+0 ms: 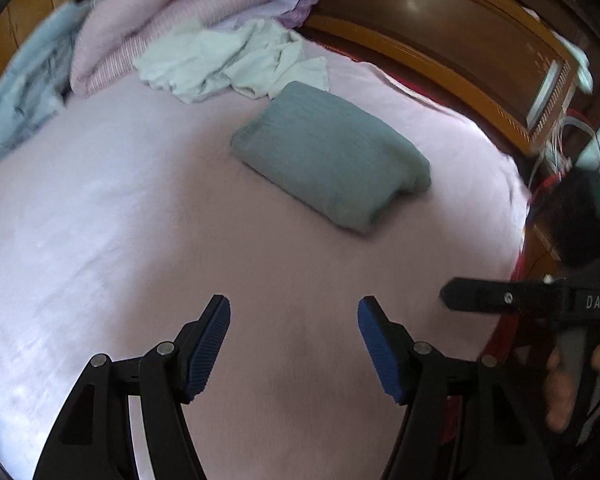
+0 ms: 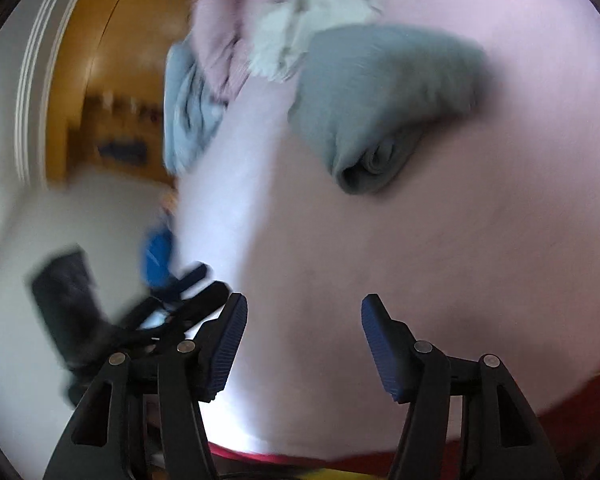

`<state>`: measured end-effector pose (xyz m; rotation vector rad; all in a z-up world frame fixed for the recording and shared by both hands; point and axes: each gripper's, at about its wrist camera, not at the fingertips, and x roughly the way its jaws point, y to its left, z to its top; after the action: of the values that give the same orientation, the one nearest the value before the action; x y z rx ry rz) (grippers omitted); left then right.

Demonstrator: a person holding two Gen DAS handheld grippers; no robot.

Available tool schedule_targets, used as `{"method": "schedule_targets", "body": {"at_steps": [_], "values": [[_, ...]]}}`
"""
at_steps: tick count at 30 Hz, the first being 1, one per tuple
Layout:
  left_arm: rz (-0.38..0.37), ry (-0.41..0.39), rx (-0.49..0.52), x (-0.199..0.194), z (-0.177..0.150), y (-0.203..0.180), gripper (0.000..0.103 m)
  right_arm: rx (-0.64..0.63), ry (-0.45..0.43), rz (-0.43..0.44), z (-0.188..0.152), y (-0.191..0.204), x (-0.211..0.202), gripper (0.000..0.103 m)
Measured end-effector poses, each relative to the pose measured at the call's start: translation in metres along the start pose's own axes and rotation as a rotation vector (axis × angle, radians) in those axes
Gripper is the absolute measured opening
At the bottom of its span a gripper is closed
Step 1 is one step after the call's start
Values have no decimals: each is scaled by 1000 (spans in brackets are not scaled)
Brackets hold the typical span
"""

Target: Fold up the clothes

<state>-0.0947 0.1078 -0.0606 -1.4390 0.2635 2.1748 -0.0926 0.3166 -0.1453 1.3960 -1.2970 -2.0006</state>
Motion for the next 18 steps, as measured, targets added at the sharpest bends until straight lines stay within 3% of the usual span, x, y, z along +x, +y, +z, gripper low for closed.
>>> {"method": "schedule_targets", "body": {"at_steps": [3,8,13,18], "values": [[-71,18,-67,23,27,23,64,137,-56,58,18,-19,6,60],[-174,38,-175,63,70,60,87,333,-180,77,47,-50,15,66],[-276,58,-282,103,113,96,91,388,-204,92,66,-63,34,66],[-392,80,-381,139,107,124,91,360,-253,152,81,-60,43,69]]}}
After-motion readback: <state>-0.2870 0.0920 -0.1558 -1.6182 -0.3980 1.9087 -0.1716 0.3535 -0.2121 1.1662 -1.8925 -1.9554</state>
